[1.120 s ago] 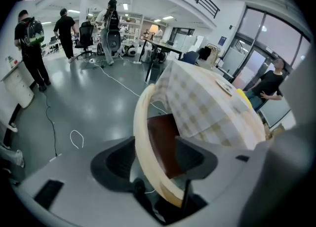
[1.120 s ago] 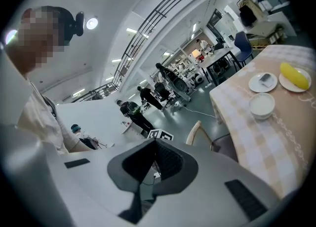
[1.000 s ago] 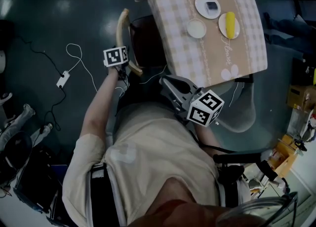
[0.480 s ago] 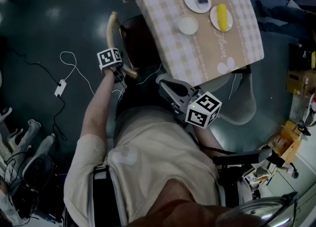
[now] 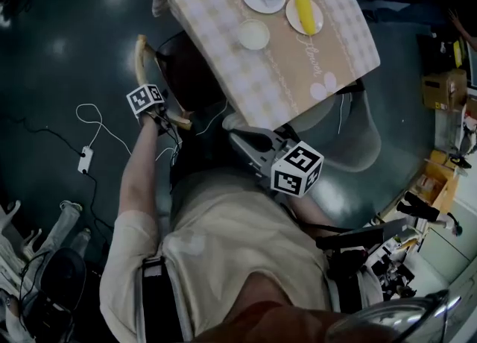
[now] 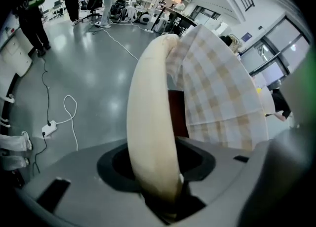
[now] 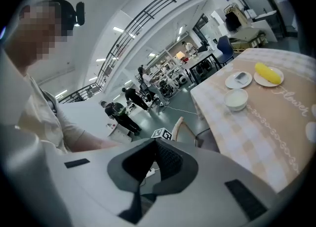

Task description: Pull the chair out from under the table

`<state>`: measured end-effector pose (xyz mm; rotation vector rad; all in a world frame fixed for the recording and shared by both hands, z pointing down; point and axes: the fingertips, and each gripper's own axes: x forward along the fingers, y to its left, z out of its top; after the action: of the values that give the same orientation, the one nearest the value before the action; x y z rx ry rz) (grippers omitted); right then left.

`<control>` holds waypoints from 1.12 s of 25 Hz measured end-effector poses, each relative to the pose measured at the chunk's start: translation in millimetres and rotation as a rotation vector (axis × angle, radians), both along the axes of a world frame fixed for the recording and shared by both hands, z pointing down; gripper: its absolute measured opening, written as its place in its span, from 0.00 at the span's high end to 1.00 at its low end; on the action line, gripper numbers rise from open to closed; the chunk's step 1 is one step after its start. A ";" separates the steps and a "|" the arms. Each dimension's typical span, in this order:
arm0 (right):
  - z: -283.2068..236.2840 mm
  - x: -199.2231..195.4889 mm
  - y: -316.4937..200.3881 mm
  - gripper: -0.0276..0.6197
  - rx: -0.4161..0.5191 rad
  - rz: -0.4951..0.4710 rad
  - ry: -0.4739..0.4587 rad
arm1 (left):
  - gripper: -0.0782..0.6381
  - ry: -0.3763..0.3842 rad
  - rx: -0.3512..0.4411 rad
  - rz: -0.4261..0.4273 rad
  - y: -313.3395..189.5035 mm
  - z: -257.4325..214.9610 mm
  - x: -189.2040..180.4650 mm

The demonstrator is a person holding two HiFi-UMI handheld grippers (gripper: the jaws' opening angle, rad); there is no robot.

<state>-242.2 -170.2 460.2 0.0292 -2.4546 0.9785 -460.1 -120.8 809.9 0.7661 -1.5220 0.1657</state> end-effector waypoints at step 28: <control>-1.2 -16.8 11.3 0.94 0.024 -0.025 0.016 | 0.74 0.111 -0.056 -0.043 16.3 5.7 6.2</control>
<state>-259.0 -158.9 459.0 0.0142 -2.4466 0.9353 -453.9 -104.5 815.6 0.6865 -1.4216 0.1308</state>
